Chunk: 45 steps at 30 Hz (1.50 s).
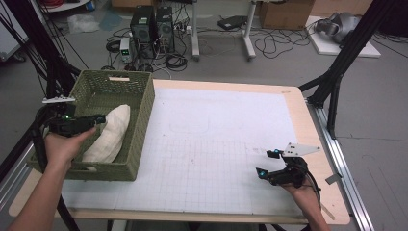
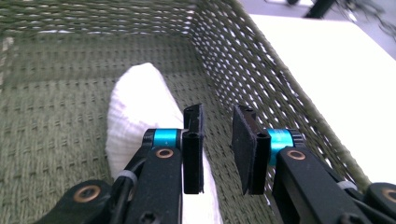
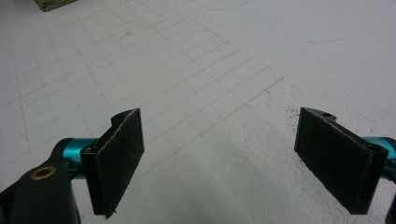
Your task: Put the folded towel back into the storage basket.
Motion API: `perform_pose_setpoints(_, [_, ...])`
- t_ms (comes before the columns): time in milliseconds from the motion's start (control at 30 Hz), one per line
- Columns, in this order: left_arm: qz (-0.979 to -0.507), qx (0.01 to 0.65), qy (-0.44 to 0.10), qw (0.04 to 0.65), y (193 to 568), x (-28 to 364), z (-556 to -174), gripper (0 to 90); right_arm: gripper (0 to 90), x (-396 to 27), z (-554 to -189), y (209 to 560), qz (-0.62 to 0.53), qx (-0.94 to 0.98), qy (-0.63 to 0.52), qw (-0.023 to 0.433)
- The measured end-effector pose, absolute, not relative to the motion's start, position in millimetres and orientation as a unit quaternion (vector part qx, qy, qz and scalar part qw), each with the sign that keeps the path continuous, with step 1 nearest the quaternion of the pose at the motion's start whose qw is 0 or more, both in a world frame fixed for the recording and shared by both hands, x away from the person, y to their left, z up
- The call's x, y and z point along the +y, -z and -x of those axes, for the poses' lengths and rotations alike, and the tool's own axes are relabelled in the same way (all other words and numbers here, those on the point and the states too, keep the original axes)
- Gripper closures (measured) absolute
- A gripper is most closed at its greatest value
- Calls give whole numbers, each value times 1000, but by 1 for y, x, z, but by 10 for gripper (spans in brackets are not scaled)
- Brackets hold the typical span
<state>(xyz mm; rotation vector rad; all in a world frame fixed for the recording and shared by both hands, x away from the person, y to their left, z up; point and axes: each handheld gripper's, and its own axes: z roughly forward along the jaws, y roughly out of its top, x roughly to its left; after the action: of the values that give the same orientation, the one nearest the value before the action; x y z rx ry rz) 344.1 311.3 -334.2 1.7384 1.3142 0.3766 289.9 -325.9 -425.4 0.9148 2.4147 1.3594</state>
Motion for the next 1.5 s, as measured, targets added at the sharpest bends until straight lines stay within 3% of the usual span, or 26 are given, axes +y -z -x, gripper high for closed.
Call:
perform_pose_setpoints(367, [-792,443,-113,404,336,303,-355,835,150,-325,-292,426,-313,823,-461,113])
perform_pose_setpoints(733, [-849,414,-96,313,355,297,-368,853,148,-325,-291,426,-313,823,-461,113])
perform_pose_setpoints(1500, [-872,457,-102,140,388,312,-377,840,148,-324,-290,426,-312,823,-461,113])
